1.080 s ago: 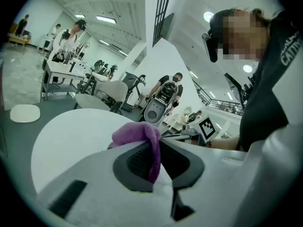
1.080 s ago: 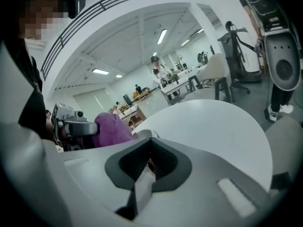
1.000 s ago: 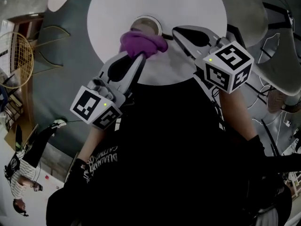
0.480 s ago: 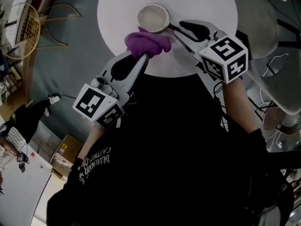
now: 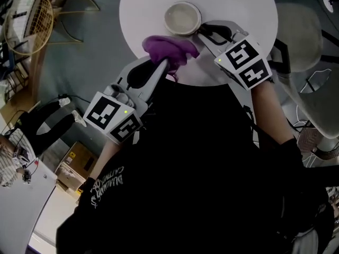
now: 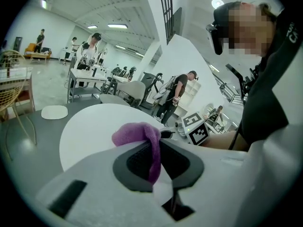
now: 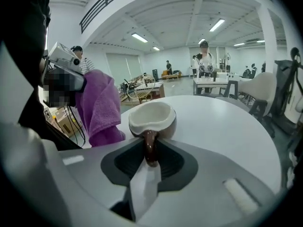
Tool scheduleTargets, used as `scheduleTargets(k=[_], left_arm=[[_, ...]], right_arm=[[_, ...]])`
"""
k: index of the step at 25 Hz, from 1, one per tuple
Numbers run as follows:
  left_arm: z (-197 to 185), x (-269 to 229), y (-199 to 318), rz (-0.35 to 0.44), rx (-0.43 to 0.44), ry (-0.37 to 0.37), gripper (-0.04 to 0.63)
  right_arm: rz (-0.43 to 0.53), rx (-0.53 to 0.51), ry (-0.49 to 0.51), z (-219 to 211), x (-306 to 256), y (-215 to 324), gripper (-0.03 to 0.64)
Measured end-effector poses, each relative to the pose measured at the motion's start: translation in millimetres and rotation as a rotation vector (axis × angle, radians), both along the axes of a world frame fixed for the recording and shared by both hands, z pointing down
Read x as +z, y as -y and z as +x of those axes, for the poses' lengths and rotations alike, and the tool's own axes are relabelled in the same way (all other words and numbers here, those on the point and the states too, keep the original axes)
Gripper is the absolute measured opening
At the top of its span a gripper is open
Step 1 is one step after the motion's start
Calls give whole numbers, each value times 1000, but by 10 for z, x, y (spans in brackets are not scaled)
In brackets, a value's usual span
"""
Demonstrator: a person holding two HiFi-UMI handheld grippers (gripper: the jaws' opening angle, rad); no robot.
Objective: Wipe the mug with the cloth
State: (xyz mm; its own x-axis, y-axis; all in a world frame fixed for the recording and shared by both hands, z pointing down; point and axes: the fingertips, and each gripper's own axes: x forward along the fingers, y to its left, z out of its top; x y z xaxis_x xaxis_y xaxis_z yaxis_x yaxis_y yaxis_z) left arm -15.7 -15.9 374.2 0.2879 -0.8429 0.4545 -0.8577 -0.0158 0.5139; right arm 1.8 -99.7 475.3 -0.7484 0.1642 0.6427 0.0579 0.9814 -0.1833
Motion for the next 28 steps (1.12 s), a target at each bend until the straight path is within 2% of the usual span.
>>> scheduleTargets(k=[9, 12, 15, 17, 21, 28], left_arm=[[47, 253, 320, -45, 46, -33, 37], [-46, 412, 409, -83, 143, -16, 37], [-302, 541, 397, -116, 261, 69, 37], [-190, 552, 399, -130, 286, 92, 37], [359, 620, 455, -154, 303, 66, 37], [297, 748, 498, -176, 315, 101, 38]], right_arm=[[-71, -2, 19, -107, -9, -42, 80], [-82, 20, 19, -357, 9, -51, 80], [-89, 17, 14, -753, 43, -111, 78], [-89, 13, 16, -666, 5, -115, 78], [-90, 21, 34, -144, -32, -59, 79], [-106, 2, 53, -129, -35, -64, 80]])
